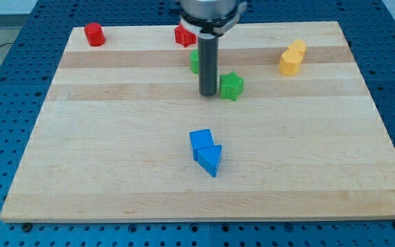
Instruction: Push the green star to the top left of the yellow heart
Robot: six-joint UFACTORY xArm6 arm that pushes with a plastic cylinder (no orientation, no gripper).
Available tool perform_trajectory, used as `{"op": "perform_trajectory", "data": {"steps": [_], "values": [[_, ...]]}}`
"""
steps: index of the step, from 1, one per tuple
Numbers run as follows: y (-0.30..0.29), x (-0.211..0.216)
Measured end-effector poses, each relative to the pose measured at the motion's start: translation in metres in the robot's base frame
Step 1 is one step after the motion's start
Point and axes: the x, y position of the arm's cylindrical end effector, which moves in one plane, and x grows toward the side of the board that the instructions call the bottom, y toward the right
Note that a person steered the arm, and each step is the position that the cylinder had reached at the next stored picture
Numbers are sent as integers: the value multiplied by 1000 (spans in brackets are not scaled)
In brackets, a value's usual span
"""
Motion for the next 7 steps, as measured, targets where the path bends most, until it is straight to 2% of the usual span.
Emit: {"op": "perform_trajectory", "data": {"steps": [1, 3, 5, 6, 7], "values": [[-2, 15], [66, -14], [69, 2], [86, -7], [99, -32]]}}
